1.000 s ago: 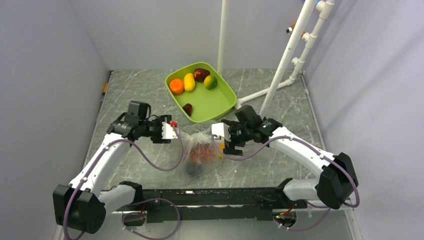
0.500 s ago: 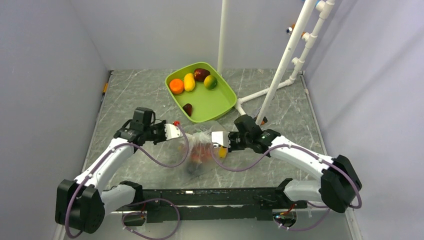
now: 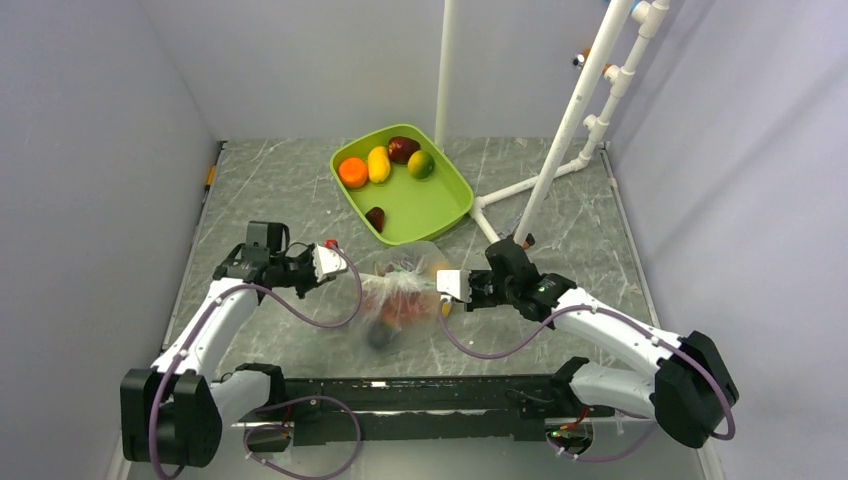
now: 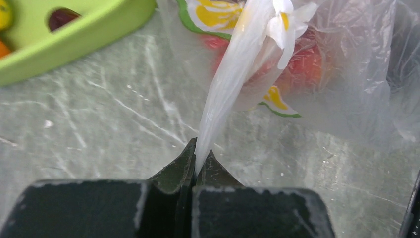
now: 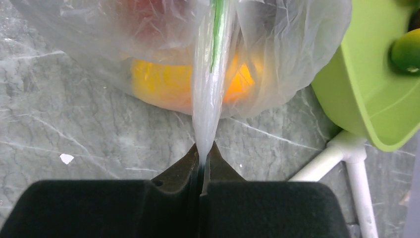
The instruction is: Place the fake fruits into the plastic bag and tie a complex knot
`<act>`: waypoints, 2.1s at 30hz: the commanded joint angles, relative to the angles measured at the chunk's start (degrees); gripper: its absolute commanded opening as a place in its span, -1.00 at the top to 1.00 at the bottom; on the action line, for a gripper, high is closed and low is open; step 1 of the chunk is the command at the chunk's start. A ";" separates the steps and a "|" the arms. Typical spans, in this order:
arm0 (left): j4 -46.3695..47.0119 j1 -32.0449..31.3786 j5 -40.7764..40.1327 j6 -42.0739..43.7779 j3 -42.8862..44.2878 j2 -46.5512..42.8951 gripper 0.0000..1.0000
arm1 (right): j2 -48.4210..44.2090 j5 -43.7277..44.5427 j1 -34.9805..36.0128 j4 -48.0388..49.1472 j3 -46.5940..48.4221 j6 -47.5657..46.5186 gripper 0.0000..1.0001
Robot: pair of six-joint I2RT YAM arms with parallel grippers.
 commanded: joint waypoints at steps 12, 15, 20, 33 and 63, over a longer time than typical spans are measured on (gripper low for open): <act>-6.83 9.00 -3.66 1.82 7.32 -0.47 1.00 | -5.59 0.14 -7.22 -21.15 8.26 1.56 1.00; -5.43 9.05 -5.96 3.04 4.39 0.30 1.00 | -4.42 0.50 -7.41 -17.24 3.08 0.47 1.00; -2.84 10.19 -9.58 5.24 -0.51 0.34 1.00 | -2.45 1.11 -10.79 -14.32 -2.04 -3.50 1.00; -6.03 12.16 -4.63 7.18 7.69 4.21 1.00 | -2.22 -1.82 -14.71 -17.77 1.76 -5.68 1.00; -21.67 12.15 2.72 -35.96 33.63 4.75 -0.99 | -10.70 -13.92 -17.15 -17.41 21.28 38.24 -0.99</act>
